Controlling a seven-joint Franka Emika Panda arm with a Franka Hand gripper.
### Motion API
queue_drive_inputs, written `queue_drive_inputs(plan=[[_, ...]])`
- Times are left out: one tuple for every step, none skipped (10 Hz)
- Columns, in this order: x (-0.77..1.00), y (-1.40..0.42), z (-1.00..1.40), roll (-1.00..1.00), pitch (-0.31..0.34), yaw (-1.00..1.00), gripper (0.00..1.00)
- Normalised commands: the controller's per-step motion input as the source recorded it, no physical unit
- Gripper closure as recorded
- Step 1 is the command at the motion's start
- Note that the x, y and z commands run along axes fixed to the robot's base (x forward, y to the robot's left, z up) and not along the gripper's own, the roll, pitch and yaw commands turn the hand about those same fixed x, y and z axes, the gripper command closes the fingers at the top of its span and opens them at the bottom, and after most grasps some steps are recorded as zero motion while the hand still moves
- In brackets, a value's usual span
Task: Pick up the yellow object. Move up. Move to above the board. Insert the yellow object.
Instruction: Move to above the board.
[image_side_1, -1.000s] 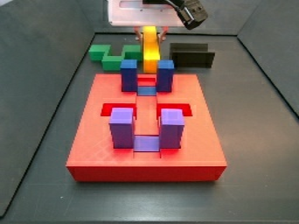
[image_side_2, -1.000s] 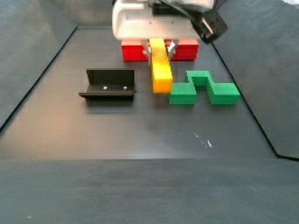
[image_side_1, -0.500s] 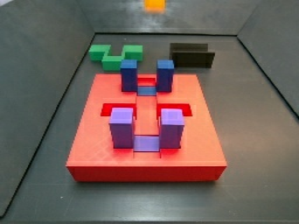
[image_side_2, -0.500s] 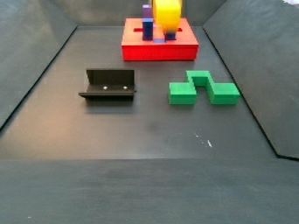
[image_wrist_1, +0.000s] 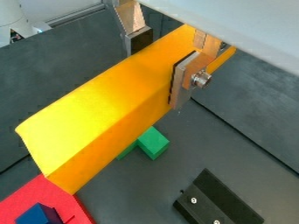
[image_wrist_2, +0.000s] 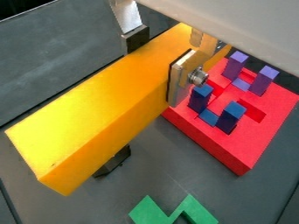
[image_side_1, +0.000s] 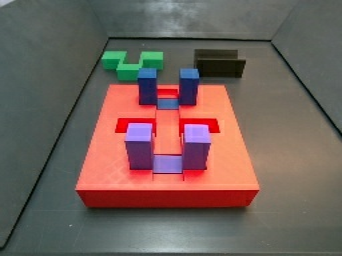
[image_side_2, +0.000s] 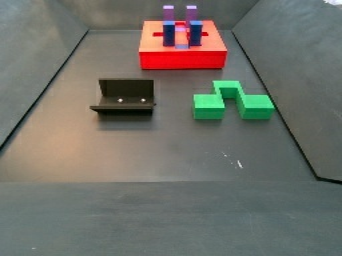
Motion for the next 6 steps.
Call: queue_drive_inputs(plan=[[-0.09,-1.40,0.27,0.02,0.254,-0.26,1.00],[-0.09,-1.40,0.25,0.08,0.219,-0.20,1.00],[-0.07,-1.40,0.26,0.08,0.182,-0.10,1.00],[-0.06,-1.40,0.26,0.03,0.156,-0.06,1.00],[-0.04,-1.40,0.27,0.01,0.138,-0.03,1.00],[-0.01,-1.40,0.27,0.01,0.128,-0.01,1.00]])
